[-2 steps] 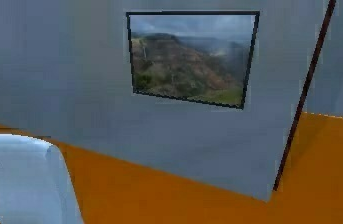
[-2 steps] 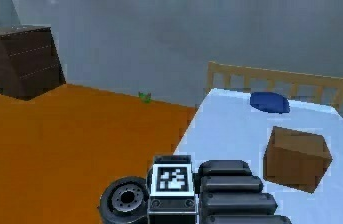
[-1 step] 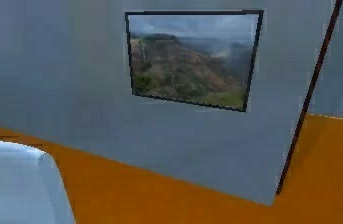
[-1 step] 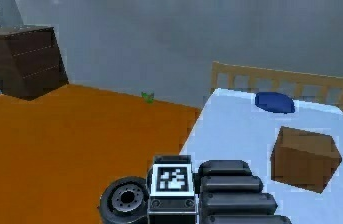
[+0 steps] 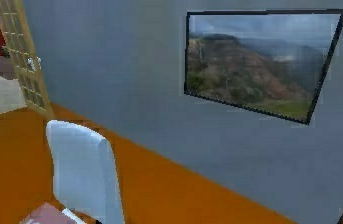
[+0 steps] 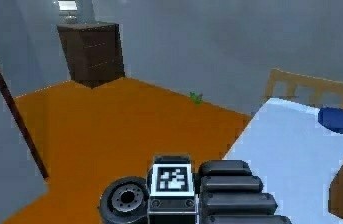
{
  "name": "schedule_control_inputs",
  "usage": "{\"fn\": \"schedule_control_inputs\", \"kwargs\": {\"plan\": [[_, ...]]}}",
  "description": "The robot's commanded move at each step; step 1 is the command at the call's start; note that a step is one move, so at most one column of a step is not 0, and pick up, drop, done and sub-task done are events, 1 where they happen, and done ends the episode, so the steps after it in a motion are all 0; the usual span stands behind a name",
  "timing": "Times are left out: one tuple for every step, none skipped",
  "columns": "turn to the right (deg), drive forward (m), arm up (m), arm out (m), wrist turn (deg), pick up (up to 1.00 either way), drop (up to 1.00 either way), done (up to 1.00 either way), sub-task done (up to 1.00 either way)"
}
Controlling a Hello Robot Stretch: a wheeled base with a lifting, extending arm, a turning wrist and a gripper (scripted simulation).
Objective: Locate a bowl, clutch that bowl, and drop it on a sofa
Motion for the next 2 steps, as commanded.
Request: {"fn": "schedule_control_inputs", "kwargs": {"plan": [[0.0, 0.95, 0.0, 0.0, 0.0, 0.0, 0.0, 0.0, 0.0], [-45.0, 0.0, 0.0, 0.0, 0.0, 0.0, 0.0, 0.0, 0.0]]}}
